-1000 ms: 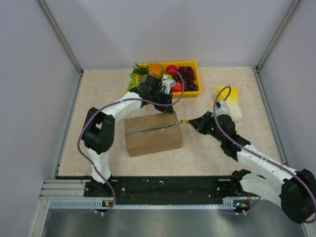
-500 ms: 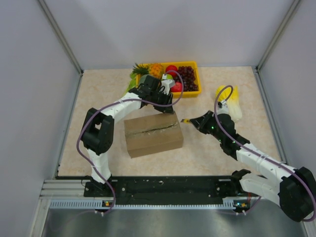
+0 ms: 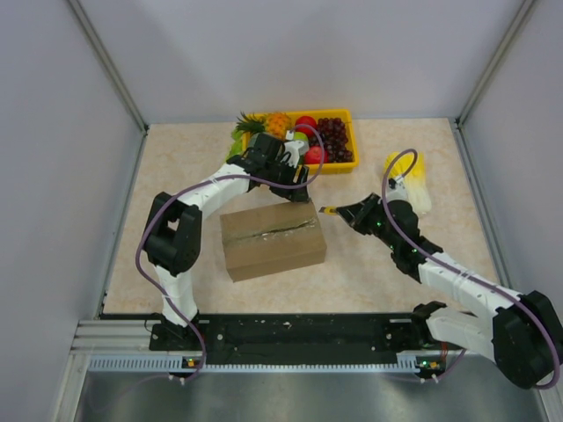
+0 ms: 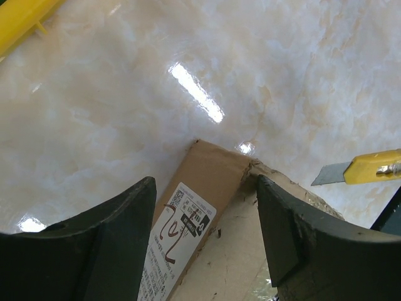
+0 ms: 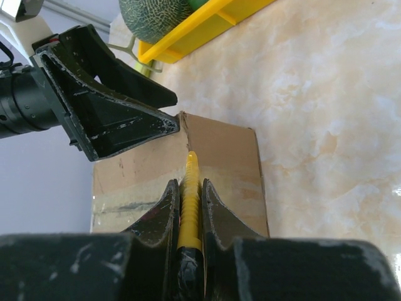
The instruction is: Unpack the express box
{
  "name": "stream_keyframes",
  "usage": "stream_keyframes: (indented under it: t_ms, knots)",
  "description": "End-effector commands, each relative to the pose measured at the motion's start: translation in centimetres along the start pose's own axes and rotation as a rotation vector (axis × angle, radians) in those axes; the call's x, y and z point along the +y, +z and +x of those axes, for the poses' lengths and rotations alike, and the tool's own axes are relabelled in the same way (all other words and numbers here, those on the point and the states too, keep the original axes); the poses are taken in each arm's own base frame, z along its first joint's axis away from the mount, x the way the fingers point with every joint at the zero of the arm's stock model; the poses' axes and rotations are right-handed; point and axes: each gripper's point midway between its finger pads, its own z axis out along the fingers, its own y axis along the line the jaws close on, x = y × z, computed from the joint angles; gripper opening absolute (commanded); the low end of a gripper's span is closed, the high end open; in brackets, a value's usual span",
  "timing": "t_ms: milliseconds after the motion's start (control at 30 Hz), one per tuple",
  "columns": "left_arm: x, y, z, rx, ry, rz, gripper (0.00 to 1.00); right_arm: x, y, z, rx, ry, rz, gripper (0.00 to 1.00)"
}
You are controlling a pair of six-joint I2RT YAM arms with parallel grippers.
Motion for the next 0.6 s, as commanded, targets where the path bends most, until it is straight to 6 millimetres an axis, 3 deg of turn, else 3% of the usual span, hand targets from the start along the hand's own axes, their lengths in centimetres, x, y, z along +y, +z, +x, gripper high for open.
stream_keyframes:
  t_ms: [0,333,567]
  knots:
    - [-1.1,-1.1,-1.9,-0.047,0.028,0.039,0.7,2.8,0.3,-1.7,-0.032,0.015,-0.107,0.0]
    - [-1.5,-1.5,-2.9,-0.089,0.026,0.049,0.75,2.0,0.6,0.0,0.039,0.001,-0.102,0.0]
    - [-2.3,-2.0,-4.1,-0.132,0.028,0.07,0.76,2.7,-0.4,-1.8,-0.031,-0.022,-0.103,0.0]
